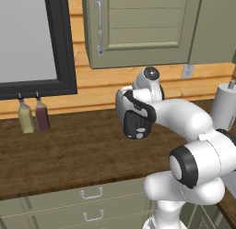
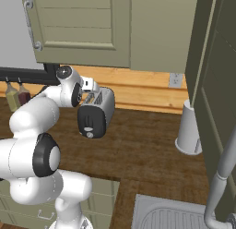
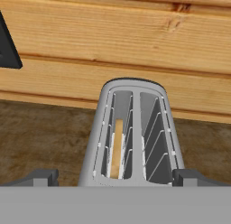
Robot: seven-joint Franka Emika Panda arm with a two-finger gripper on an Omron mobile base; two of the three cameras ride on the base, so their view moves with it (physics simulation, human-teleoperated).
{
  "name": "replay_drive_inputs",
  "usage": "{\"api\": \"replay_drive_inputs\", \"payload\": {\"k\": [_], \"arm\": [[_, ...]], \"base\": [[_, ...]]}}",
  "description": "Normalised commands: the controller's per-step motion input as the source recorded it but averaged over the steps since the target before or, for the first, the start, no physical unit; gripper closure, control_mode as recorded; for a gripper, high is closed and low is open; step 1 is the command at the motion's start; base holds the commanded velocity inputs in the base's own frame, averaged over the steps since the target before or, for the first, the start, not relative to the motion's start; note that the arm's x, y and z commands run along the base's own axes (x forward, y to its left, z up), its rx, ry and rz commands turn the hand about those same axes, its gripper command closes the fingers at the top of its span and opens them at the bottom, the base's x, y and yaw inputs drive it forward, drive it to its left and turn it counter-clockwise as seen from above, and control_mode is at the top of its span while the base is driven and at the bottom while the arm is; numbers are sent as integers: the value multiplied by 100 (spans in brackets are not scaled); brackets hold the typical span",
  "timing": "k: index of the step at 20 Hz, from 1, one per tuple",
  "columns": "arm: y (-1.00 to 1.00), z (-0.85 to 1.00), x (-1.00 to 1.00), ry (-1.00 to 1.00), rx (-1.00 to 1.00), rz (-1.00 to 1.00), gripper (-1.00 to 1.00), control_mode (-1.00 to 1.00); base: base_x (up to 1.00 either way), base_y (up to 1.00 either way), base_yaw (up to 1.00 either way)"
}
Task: Start the toaster. Once the lever pops up, take the bread to the plate on the dining counter.
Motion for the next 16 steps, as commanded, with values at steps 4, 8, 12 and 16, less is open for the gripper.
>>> {"api": "replay_drive_inputs", "payload": {"k": [4, 8, 12, 16], "arm": [[0, 0, 0, 0, 0, 0, -100, -100], [0, 0, 0, 0, 0, 0, -100, -100], [0, 0, 0, 0, 0, 0, -100, -100], [0, 0, 0, 0, 0, 0, -100, -100]], "base": [[0, 0, 0], [0, 0, 0], [0, 0, 0], [0, 0, 0]]}}
